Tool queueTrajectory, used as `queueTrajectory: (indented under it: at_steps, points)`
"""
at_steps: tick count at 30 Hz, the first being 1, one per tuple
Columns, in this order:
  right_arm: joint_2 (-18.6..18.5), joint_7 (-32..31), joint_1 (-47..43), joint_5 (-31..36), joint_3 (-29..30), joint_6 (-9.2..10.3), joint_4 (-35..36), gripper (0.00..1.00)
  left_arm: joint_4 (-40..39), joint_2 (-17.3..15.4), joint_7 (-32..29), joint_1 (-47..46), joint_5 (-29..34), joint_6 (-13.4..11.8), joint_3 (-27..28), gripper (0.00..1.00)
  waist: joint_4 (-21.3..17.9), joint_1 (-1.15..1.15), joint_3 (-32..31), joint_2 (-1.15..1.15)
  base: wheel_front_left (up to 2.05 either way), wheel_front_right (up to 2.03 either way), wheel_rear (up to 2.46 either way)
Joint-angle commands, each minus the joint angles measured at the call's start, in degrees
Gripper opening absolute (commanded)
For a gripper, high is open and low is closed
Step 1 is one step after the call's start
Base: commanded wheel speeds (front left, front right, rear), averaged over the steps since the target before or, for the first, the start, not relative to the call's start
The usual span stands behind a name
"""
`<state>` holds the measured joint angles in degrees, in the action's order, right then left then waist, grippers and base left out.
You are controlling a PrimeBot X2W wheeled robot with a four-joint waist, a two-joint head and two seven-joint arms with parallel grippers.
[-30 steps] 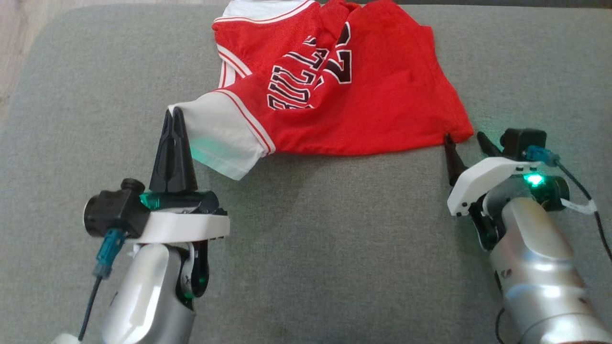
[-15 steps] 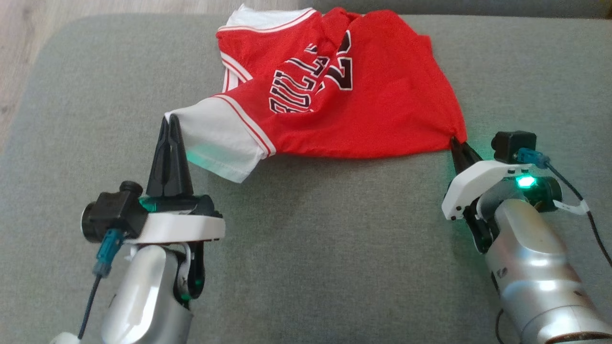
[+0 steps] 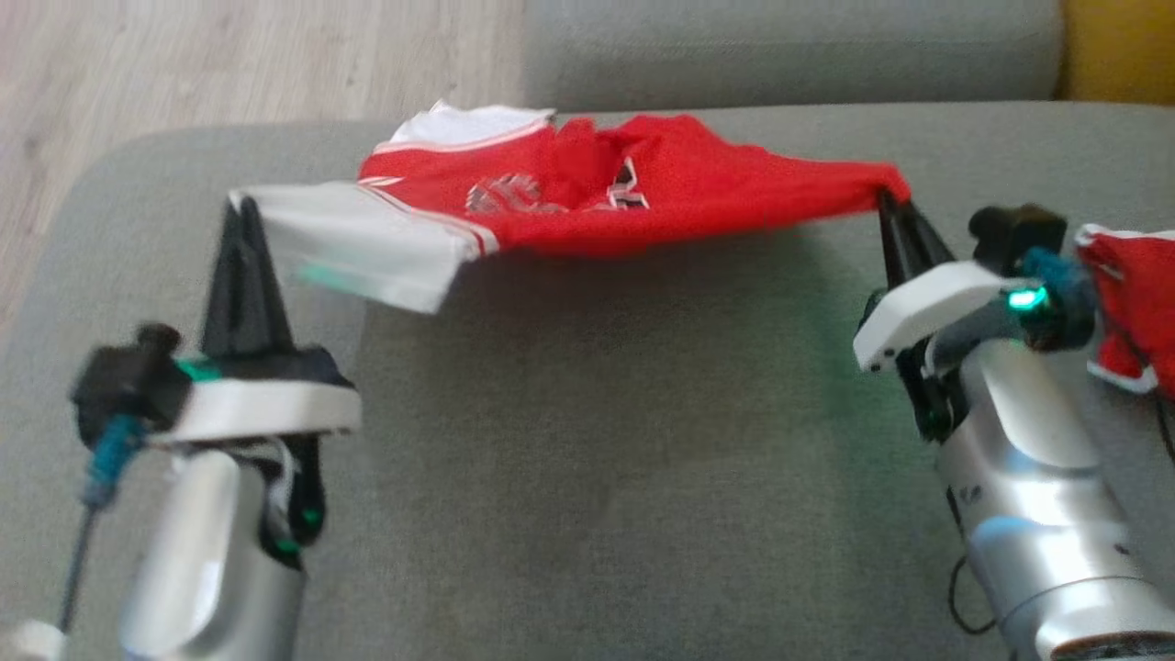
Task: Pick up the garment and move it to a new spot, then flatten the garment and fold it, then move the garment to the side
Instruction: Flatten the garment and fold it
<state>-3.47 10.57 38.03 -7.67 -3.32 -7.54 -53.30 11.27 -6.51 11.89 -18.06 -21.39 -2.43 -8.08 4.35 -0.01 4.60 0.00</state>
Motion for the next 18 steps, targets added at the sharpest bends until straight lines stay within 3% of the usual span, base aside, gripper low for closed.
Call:
queueTrajectory:
  at_steps: [1,11,18]
  points:
    - [-0.2,-0.4,1.2,-0.6,-1.4,0.05,4.5,0.00,-3.5,-2.4,-1.2,-5.1,-0.5,-0.1,3.0,0.00,-1.6,0.01,-1.8,0.00,0.00,0.00,0.00]
    - [-6.8,-8.3,1.6,-2.6,-4.0,0.05,28.9,0.00,-7.5,-7.7,-12.1,-17.4,-2.3,0.4,4.7,0.00,-5.1,0.01,-5.7,0.00,0.00,0.00,0.00]
    - [-9.9,-12.6,1.9,-3.0,-1.1,0.05,45.2,0.00,-9.5,-9.3,-17.0,-25.0,-4.0,1.0,5.1,0.00,-7.1,0.01,-6.6,0.00,0.00,0.00,0.00]
